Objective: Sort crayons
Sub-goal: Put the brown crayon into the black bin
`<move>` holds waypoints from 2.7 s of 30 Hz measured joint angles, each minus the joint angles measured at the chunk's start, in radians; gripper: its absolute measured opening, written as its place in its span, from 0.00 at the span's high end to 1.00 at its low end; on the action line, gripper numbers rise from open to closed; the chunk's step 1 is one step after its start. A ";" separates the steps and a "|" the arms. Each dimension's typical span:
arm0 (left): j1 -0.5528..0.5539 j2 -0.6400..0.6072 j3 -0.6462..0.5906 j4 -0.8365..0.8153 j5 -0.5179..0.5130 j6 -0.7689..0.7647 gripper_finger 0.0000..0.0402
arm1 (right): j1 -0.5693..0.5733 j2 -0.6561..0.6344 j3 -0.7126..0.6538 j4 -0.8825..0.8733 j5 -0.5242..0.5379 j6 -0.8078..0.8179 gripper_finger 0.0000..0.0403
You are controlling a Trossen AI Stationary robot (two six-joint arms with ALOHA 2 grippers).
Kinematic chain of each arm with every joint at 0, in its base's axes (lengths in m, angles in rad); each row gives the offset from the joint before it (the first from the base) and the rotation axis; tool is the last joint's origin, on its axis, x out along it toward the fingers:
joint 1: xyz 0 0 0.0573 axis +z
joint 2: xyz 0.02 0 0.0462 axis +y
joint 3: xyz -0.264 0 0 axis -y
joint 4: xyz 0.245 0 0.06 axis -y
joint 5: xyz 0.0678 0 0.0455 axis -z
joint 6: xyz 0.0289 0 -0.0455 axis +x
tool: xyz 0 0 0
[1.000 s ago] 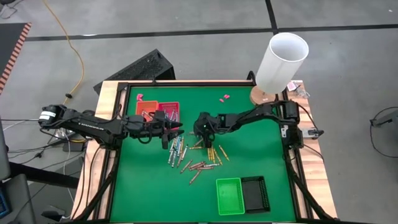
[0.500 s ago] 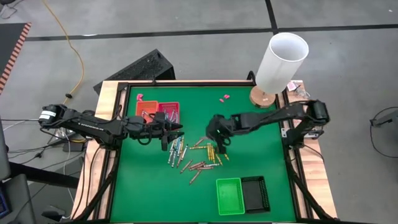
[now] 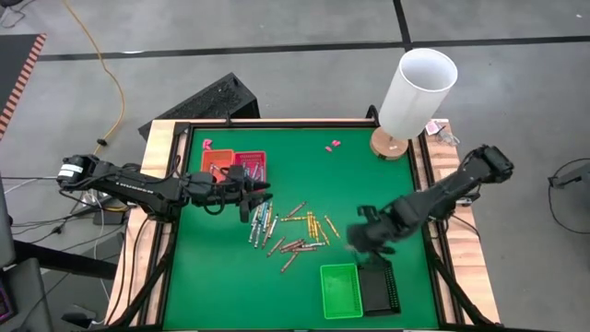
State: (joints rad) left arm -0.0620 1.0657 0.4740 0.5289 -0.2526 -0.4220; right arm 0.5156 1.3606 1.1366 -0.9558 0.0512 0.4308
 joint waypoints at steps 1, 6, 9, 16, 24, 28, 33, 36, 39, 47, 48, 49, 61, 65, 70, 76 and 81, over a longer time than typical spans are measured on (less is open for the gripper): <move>0.000 0.000 0.000 0.000 -0.010 0.004 0.53 | 0.031 -0.001 0.000 -0.016 -0.002 0.016 0.99; 0.000 0.000 0.000 0.000 -0.050 0.020 0.53 | 0.174 0.013 0.000 -0.054 -0.054 0.038 0.99; 0.000 0.000 0.000 0.001 -0.075 0.020 0.53 | 0.253 0.032 0.000 -0.058 -0.057 -0.002 0.99; 0.006 0.000 0.000 0.001 -0.146 0.020 0.53 | 0.363 0.080 0.001 -0.052 -0.056 -0.238 0.99; 0.016 0.000 0.000 0.001 -0.153 0.020 0.53 | 0.353 0.148 0.006 0.002 -0.076 -0.417 0.99; 0.016 0.000 0.000 0.000 -0.155 0.033 0.53 | 0.337 0.177 0.028 -0.006 -0.108 -0.476 0.99; 0.016 0.000 0.000 0.000 -0.157 0.042 0.53 | 0.325 0.206 0.052 -0.006 -0.135 -0.537 0.99; 0.017 0.000 0.000 0.000 -0.166 0.051 0.53 | 0.326 0.224 0.061 0.002 -0.147 -0.579 0.99; 0.017 0.000 0.000 0.000 -0.174 0.052 0.53 | 0.320 0.241 0.064 0.003 -0.164 -0.593 0.99; 0.017 0.000 0.000 0.000 -0.174 0.053 0.53 | 0.319 0.249 0.064 0.062 -0.173 -0.665 0.99; 0.017 0.000 0.000 -0.001 -0.174 0.053 0.53 | 0.316 0.249 0.064 0.066 -0.174 -0.668 0.99; 0.017 0.000 0.000 -0.003 -0.174 0.053 0.53 | 0.312 0.249 0.064 0.071 -0.174 -0.672 0.99; 0.017 0.000 0.000 -0.008 -0.181 0.053 0.53 | 0.261 0.249 0.064 0.077 -0.158 -0.675 0.99; 0.017 0.000 0.000 -0.008 -0.181 0.053 0.53 | 0.261 0.249 0.064 0.077 -0.158 -0.675 0.99; 0.017 0.000 0.000 -0.008 -0.181 0.053 0.53 | 0.260 0.249 0.064 0.075 -0.156 -0.630 0.96; 0.017 0.000 0.000 -0.008 -0.181 0.053 0.53 | 0.261 0.249 0.064 0.074 -0.155 -0.614 0.84; 0.017 0.000 0.000 -0.008 -0.181 0.053 0.53 | 0.261 0.249 0.064 0.073 -0.155 -0.613 0.77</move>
State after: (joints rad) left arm -0.0452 1.0660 0.4738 0.5209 -0.4332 -0.3693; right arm 0.7761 1.6096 1.2011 -0.8825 -0.1040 -0.1825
